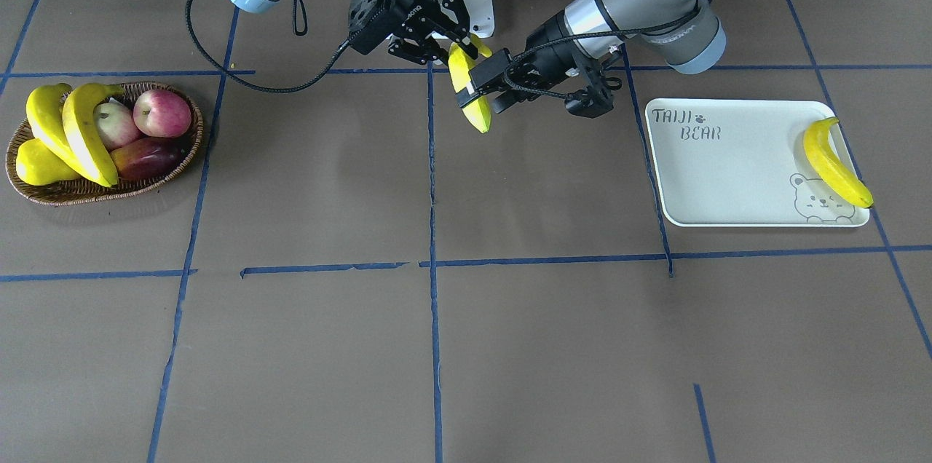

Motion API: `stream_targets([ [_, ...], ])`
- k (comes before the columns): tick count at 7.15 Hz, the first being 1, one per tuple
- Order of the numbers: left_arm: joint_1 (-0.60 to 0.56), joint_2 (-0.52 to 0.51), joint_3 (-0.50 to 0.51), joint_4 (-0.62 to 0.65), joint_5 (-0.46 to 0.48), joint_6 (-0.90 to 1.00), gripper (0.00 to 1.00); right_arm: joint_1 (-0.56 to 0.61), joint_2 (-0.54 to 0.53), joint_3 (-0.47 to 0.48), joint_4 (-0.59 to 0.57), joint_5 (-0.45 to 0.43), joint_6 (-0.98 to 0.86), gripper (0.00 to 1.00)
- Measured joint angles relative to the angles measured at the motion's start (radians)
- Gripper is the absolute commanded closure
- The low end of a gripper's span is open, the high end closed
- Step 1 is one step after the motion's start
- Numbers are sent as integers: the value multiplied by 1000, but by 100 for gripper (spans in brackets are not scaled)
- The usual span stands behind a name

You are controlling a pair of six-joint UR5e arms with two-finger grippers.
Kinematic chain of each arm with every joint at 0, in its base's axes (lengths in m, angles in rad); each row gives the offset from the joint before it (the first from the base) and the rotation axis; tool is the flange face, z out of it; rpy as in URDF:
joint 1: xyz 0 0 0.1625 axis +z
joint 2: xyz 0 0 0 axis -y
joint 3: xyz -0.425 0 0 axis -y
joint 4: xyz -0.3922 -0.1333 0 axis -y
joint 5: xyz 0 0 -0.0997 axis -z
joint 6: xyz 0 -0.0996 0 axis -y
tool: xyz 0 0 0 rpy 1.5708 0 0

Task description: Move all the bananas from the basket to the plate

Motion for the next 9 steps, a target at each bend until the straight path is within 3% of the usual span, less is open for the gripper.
stream_targets([
  [2,5,0,1,2,5,0,3,-15,12,-2,-3,-6,0,86],
  [4,12,0,2,3,17,1,33,-25,16,-3,-4,-20,0,85],
  [9,14,13,-4,2,15,8,32,-28,17,-3,-4,-23,-1,85],
])
